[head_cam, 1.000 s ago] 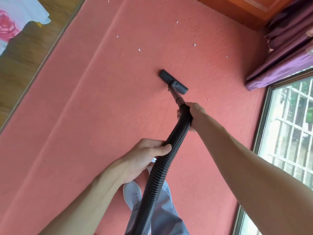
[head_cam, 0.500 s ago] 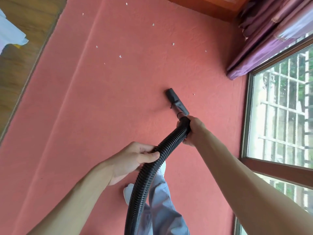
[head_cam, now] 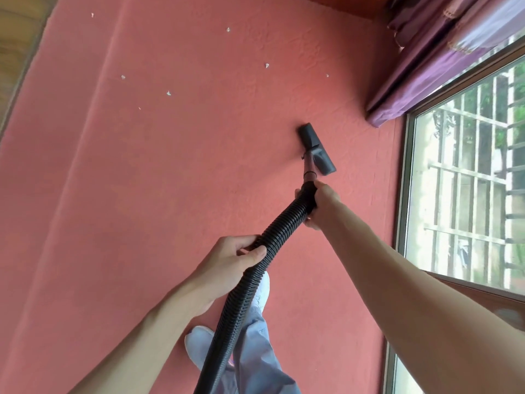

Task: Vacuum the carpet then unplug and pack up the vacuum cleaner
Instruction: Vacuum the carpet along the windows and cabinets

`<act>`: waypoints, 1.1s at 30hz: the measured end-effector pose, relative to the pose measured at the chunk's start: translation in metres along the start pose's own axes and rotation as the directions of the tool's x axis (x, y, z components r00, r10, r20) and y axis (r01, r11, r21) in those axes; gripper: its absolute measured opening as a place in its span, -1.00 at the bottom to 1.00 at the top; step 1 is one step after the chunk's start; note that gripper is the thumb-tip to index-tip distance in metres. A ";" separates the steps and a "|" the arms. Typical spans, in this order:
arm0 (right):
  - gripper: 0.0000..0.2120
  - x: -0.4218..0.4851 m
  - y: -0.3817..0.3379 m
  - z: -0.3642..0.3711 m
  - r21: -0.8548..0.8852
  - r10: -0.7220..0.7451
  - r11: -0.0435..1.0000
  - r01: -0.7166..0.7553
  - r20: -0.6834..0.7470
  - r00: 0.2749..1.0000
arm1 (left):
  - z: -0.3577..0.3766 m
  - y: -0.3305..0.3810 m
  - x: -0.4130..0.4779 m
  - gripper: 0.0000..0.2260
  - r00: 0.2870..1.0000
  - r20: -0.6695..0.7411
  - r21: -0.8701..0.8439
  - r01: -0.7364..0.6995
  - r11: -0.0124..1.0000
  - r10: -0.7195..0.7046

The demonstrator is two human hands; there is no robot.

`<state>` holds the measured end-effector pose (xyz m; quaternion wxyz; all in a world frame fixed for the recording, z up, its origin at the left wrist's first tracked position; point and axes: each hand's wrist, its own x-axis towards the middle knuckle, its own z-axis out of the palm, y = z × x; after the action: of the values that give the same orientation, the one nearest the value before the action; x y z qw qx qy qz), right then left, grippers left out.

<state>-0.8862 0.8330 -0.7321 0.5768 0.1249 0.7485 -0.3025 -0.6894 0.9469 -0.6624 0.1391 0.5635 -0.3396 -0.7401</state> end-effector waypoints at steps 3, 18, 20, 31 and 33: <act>-0.70 0.013 -0.028 0.005 -0.022 -0.029 0.999 0.028 -0.014 0.999 | 0.006 0.019 0.024 -0.82 1.000 0.003 -0.009 -0.015 1.000 0.015; -0.61 -0.030 -0.091 0.080 -0.409 -0.076 0.902 0.140 0.168 0.983 | -0.059 0.096 0.043 -0.71 0.966 0.256 -0.261 0.036 0.965 0.034; -0.61 -0.041 -0.082 0.098 -0.446 -0.094 0.881 0.159 0.165 0.982 | -0.074 0.092 0.032 -0.72 0.968 0.246 -0.324 0.025 0.946 0.058; -0.60 -0.083 -0.015 0.188 -0.680 -0.205 0.627 0.381 0.327 0.922 | -0.134 0.034 -0.028 -0.59 0.981 0.130 -0.528 -0.055 0.847 0.145; -0.59 -0.090 -0.001 0.202 -0.721 -0.205 0.560 0.408 0.357 0.911 | -0.137 0.025 -0.038 -0.59 0.978 0.124 -0.560 -0.069 0.825 0.166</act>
<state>-0.6999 0.7263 -0.6776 0.5937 -0.3081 0.7413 -0.0546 -0.5538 0.9034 -0.6365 0.3123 0.4129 -0.1559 -0.8412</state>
